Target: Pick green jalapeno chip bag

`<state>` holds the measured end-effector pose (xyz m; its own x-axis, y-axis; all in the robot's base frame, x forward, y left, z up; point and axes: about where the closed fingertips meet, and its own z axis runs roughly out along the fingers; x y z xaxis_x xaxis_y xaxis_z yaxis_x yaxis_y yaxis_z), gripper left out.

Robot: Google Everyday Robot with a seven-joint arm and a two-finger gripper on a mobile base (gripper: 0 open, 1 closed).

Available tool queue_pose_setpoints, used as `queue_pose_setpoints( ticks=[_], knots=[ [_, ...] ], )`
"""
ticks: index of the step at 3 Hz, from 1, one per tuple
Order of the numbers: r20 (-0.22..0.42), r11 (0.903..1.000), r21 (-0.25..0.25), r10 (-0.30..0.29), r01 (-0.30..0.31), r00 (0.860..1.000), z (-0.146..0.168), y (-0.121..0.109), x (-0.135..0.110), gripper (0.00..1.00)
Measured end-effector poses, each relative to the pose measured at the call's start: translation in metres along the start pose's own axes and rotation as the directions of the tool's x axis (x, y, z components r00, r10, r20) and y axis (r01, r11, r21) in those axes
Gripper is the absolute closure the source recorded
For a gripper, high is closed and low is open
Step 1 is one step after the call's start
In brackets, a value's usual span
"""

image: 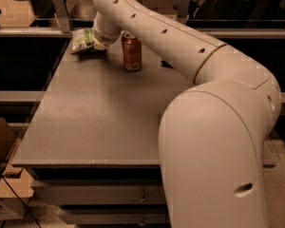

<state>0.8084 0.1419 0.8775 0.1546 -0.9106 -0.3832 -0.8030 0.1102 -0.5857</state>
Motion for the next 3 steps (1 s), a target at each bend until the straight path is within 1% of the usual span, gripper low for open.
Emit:
queue_pose_setpoints(
  ticks=[1,2,3],
  knots=[
    [-0.001,1.0,0.002,-0.001,0.001,1.0,0.0,0.0,-0.001,0.87],
    [0.013,0.9997,0.023,0.002,-0.002,1.0,-0.008,-0.003,-0.008,1.0],
    [0.056,0.9934,0.106,-0.051,0.045,0.997,-0.061,-0.028,-0.033,1.0]
  ],
)
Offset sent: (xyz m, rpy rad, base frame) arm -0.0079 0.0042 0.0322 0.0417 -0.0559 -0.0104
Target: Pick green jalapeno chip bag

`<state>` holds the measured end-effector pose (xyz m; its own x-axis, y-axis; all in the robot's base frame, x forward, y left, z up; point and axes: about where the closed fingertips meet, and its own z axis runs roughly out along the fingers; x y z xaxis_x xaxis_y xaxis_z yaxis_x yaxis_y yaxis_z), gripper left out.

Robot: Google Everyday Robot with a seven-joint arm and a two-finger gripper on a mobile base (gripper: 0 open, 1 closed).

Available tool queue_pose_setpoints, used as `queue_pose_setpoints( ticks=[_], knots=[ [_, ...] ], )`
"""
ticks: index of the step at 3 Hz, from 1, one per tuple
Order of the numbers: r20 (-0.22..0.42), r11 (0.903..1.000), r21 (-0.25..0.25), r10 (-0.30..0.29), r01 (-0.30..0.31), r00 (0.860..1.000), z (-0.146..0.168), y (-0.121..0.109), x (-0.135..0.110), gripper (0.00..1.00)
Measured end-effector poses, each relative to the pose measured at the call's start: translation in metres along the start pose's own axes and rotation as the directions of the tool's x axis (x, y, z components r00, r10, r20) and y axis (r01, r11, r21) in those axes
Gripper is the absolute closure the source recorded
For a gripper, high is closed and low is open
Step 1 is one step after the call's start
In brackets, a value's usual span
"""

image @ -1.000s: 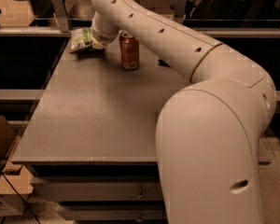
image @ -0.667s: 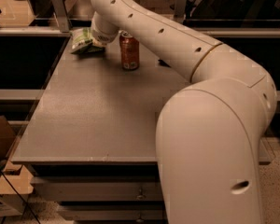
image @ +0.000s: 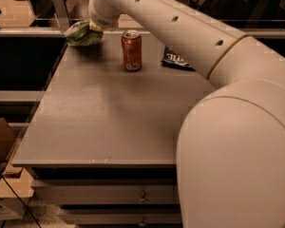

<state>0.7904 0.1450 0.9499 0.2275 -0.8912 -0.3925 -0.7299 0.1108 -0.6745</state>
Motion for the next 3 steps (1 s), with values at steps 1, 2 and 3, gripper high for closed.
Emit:
queue_pose_setpoints(
  ticks=[1,2,3],
  knots=[
    [0.066,0.9953,0.084,-0.054,0.048,0.996,-0.07,-0.04,-0.031,1.0],
    [0.136,0.9828,0.171,-0.094,0.07,0.986,-0.139,-0.078,-0.053,1.0],
    [0.14,0.9819,0.176,-0.096,0.07,0.986,-0.14,-0.081,-0.055,1.0]
  ],
)
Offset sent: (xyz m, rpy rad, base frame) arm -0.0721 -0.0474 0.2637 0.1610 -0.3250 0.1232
